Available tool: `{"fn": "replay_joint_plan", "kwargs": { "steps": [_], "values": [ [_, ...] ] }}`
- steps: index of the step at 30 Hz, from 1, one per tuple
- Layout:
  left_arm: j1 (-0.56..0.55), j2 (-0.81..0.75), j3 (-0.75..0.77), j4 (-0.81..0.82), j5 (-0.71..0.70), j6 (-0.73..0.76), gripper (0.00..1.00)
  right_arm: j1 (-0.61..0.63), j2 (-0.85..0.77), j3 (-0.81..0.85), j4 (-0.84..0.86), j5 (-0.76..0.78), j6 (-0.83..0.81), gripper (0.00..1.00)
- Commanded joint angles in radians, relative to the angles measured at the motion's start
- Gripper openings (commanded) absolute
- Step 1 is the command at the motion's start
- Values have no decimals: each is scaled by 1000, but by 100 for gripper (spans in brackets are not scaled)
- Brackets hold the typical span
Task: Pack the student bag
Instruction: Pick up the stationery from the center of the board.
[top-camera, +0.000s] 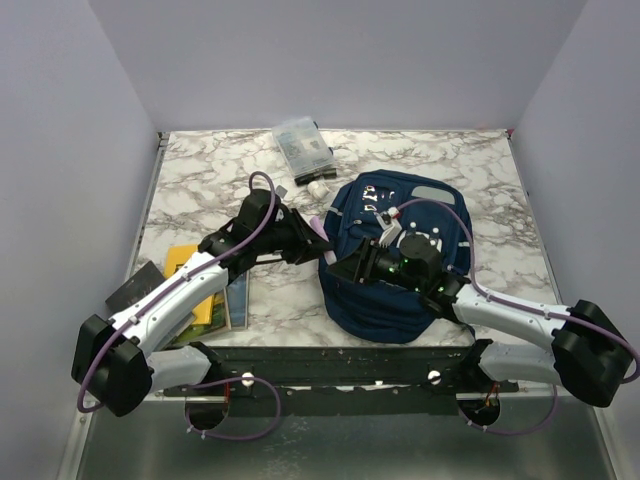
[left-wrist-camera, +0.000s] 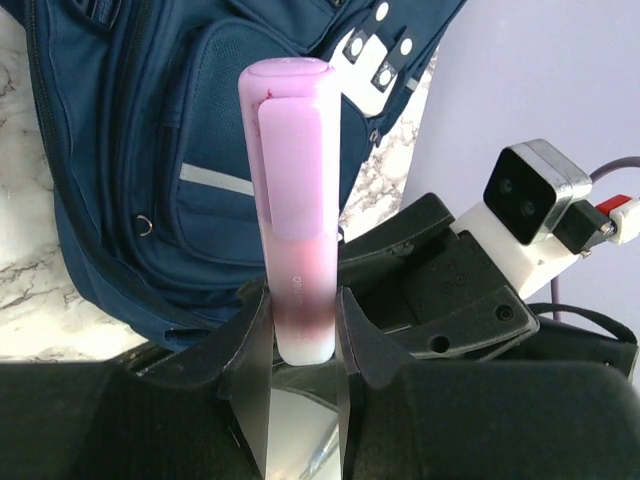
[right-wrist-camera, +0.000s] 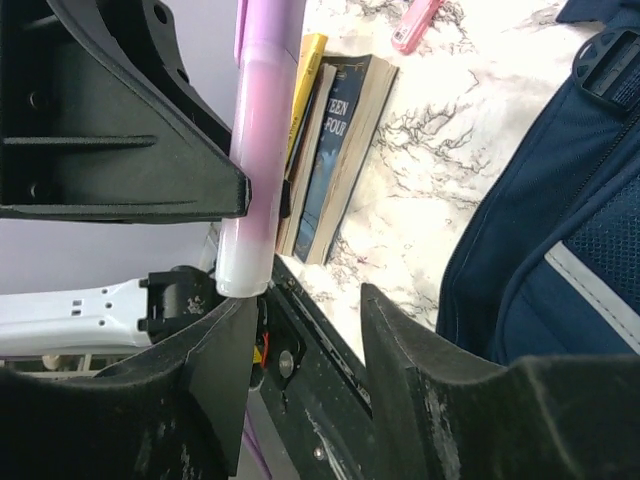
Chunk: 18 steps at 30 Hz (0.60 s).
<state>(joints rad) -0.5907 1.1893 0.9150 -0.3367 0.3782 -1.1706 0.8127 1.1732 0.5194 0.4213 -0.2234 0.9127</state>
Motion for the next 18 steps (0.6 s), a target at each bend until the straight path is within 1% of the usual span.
{"fn": "replay_joint_plan", "kwargs": {
  "steps": [1, 5, 18],
  "values": [
    [-29, 0, 0, 40, 16, -12, 0, 8, 19, 57, 0, 91, -13, 47],
    [-32, -4, -13, 27, -3, 11, 0, 8, 18, 53, 10, 82, -19, 45],
    [-38, 28, 10, -15, -33, 76, 0, 9, 34, 90, 19, 65, -34, 45]
  ]
}}
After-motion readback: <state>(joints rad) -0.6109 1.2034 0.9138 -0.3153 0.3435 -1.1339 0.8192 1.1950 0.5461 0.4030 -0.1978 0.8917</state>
